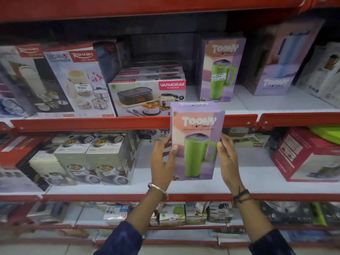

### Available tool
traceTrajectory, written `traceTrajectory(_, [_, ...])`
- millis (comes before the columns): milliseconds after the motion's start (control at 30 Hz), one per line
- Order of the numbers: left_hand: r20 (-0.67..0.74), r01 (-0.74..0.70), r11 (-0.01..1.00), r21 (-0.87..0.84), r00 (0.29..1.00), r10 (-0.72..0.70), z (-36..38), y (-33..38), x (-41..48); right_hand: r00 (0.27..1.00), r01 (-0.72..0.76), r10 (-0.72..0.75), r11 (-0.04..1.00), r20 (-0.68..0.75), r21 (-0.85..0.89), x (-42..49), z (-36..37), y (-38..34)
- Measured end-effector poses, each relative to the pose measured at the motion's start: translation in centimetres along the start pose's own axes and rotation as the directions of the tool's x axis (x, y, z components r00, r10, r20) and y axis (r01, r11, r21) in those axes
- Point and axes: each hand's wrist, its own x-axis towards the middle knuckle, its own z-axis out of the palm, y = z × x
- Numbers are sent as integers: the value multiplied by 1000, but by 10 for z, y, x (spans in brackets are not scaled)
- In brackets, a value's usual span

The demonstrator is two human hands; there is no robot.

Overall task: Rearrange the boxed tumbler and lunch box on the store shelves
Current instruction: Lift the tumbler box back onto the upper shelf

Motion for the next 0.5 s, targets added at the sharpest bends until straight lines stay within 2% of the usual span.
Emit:
traceTrajectory(133, [-26, -1, 1000, 30, 1000, 2, -4, 14, 14, 999, 45, -45, 999, -27, 20, 7, 0, -7])
traceTrajectory(300, [-1, 31, 997, 75, 1000, -31, -5, 10, 12, 999, -2, 2, 1000, -35, 5, 2, -1, 4])
traceTrajectory(500, [11, -4, 995, 95, 1000, 3, -6, 18, 9, 998, 25, -26, 1000, -51, -11, -1, -2, 0])
